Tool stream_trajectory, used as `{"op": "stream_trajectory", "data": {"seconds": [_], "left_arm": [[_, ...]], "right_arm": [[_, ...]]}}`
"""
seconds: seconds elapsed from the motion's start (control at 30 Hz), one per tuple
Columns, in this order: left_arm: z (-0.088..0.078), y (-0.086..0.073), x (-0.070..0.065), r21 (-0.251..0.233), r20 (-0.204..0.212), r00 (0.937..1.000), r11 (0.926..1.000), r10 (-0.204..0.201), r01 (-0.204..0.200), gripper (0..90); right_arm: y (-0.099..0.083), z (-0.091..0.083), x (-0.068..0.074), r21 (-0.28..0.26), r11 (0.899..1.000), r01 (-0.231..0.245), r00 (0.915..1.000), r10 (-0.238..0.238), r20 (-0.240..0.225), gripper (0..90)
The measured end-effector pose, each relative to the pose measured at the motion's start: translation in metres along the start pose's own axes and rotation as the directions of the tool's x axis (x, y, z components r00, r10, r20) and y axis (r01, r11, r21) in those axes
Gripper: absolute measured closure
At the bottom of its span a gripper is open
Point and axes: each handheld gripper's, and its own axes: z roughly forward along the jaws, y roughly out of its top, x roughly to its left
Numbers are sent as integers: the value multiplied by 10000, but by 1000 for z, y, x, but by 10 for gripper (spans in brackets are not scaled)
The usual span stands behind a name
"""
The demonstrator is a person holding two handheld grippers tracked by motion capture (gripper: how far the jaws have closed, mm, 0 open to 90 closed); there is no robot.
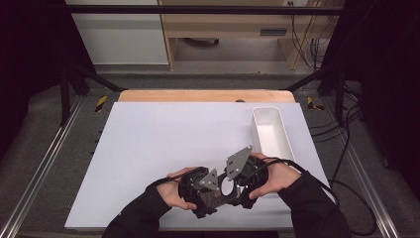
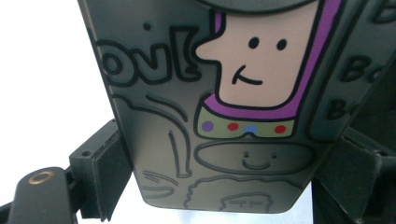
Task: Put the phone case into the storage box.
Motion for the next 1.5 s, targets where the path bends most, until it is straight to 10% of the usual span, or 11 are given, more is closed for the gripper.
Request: {"op": "stream_trajectory", "data": {"seconds": [0.53,1.0,1.5], "left_arm": [[-7,-6,3,-651,75,9992,9971,-397,401,116],[-14,-17,6,-1423,-8,9971,9870,-756,747,116],[-18,-19,5,-2508,236,9953,9632,-942,971,116]], "right_arm": [[-1,-17,3,-1272,9917,-185,9974,272,668,18],[-27,-38,6,-3305,9417,-623,9892,1024,1052,17],[-47,-21,9,-4453,8870,-1217,9823,1721,742,20]]}}
